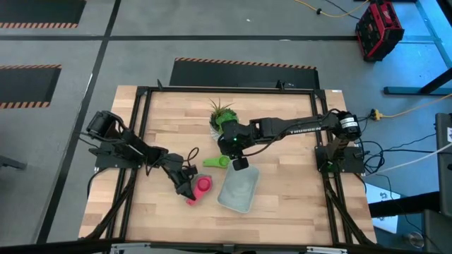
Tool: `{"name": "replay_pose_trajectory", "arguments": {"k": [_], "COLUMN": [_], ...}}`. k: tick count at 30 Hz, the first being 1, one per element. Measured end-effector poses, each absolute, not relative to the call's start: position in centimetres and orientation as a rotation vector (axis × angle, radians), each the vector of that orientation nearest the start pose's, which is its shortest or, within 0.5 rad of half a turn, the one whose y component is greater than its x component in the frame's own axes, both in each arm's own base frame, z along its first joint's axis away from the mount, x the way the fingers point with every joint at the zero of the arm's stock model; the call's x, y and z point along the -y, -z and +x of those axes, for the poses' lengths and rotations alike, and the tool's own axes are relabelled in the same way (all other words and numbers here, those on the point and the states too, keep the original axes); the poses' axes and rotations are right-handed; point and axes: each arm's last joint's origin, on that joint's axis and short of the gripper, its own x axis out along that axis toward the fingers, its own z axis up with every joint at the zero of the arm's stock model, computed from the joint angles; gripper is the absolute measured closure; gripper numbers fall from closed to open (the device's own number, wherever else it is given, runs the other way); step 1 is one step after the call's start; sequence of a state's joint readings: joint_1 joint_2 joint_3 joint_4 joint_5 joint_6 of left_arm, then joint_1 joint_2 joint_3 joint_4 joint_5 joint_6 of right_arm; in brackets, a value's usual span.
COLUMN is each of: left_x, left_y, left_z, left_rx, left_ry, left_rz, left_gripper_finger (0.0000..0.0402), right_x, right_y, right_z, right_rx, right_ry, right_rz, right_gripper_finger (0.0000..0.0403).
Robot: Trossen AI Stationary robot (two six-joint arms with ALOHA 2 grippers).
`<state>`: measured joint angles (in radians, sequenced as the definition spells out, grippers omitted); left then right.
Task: Nest measuring cups in basket
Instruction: Adjust the stacked measuring cups on the table
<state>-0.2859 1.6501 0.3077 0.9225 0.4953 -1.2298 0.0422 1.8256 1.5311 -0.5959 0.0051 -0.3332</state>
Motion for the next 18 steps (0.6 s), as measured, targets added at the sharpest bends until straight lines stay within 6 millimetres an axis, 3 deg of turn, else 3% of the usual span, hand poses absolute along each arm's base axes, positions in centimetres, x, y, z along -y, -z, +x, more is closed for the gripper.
{"name": "replay_pose_trajectory", "arguments": {"k": [18], "left_x": [7.97], "left_y": [-10.39], "left_z": [22.67], "left_rx": [-0.857], "left_ry": [0.394], "left_rz": [-1.233], "left_gripper_finger": [0.0292], "right_x": [-1.67], "right_y": [-27.00], "right_z": [39.88], "right_rx": [-0.877], "right_ry": [-0.183], "right_rz": [-0.332], "right_gripper_finger": [0.0247]}}
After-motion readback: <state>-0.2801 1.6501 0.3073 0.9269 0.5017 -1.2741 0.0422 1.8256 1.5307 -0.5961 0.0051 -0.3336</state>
